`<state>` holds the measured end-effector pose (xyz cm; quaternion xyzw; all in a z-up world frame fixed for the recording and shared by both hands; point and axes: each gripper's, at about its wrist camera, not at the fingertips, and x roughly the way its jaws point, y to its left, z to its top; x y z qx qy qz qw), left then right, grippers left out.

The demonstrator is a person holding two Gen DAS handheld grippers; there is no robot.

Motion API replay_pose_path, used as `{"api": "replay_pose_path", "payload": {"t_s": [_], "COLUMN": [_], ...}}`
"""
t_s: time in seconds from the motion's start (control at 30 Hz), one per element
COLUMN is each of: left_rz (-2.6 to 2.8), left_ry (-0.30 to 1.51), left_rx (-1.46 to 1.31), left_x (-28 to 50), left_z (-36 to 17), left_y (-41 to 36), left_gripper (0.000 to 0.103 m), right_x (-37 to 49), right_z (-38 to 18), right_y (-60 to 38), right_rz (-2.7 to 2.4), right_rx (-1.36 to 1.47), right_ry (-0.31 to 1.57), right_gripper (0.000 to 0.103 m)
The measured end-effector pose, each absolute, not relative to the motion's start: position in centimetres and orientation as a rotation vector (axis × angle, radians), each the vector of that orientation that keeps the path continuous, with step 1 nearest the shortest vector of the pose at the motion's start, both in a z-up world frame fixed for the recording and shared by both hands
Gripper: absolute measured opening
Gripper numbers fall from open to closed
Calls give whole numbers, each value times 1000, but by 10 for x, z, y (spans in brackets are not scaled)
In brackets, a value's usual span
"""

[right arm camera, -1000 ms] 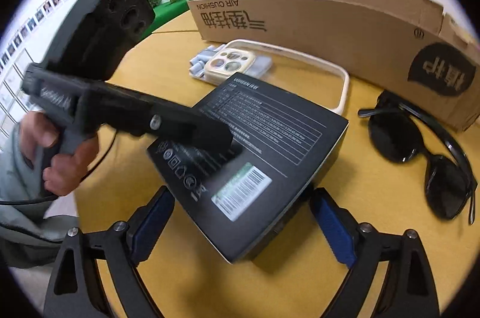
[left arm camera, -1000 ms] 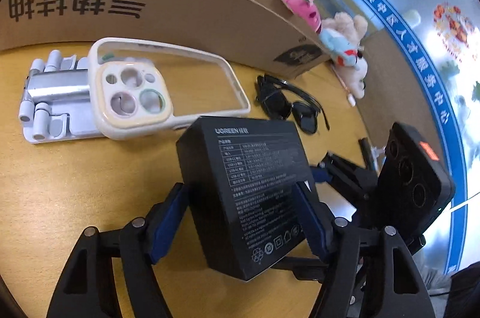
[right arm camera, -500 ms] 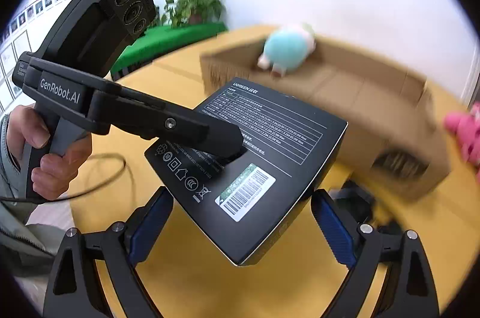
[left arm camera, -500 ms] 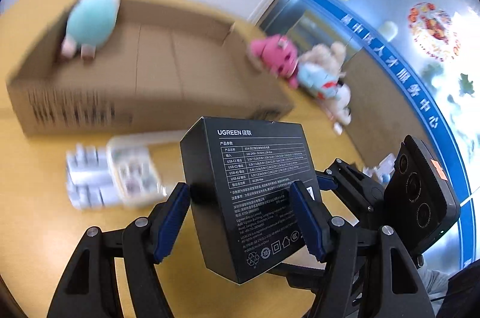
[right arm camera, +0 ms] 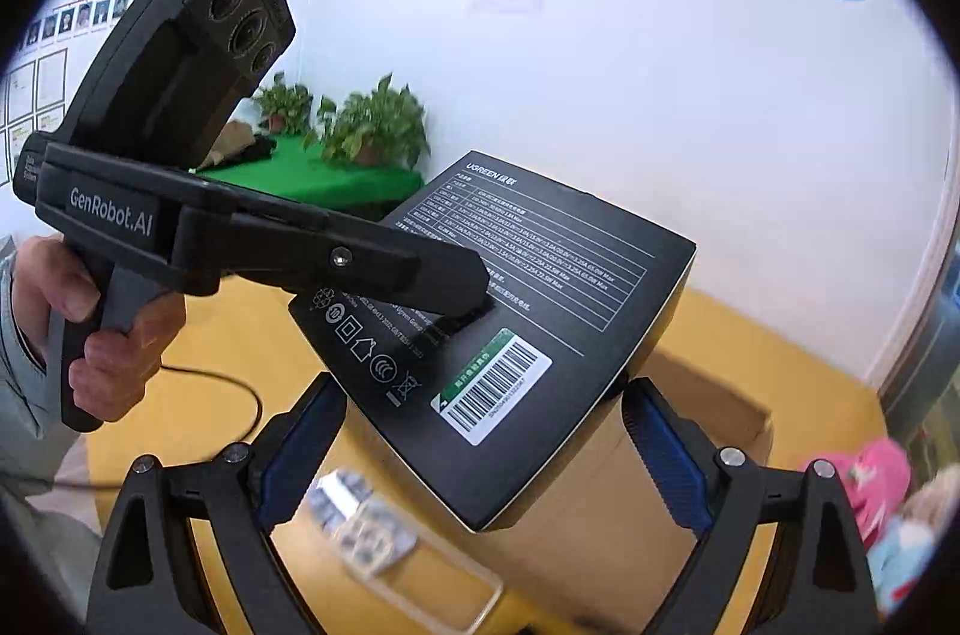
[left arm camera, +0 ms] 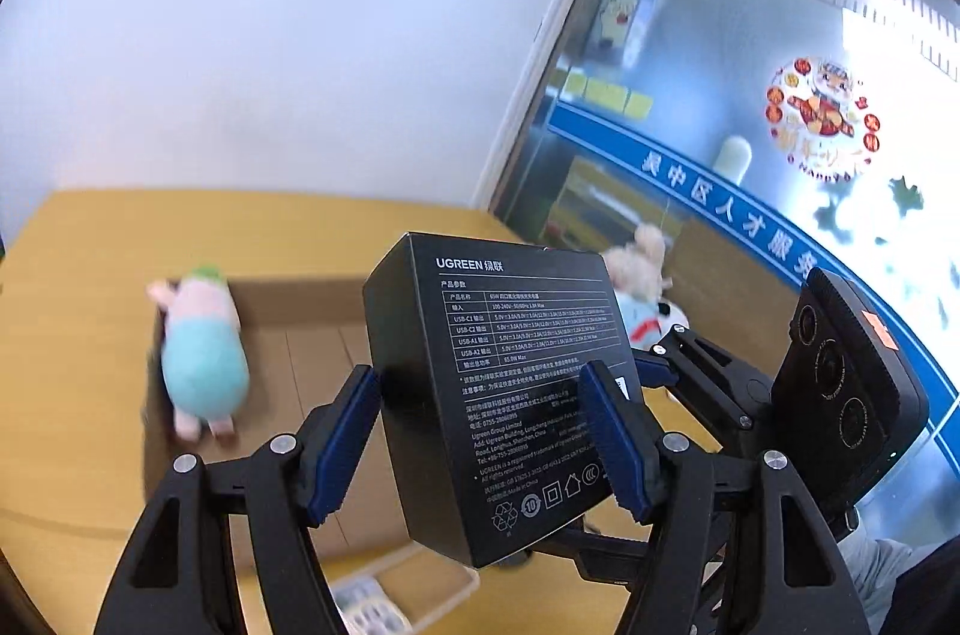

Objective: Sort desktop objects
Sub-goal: 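Lift the black UGREEN box with the left gripper toward the cardboard box, then lower the black box into the cardboard box and open the left gripper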

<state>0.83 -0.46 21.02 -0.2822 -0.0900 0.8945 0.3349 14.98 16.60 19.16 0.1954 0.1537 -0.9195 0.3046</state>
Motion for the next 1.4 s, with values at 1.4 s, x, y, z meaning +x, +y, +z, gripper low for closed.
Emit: {"api": "replay_pose_path", "payload": {"t_s": [1.4], "left_rz": [2337], "left_ry": [18], "left_rx": [-1682], "left_x": [-330], "left_z": [4], "left_y": [72], "left_gripper": [66], "right_x": [-183], "right_z": [-13], "right_y": [166], "right_rz": [-2116], "right_rx": [1259], "right_ry": [47], "right_gripper": [86]}}
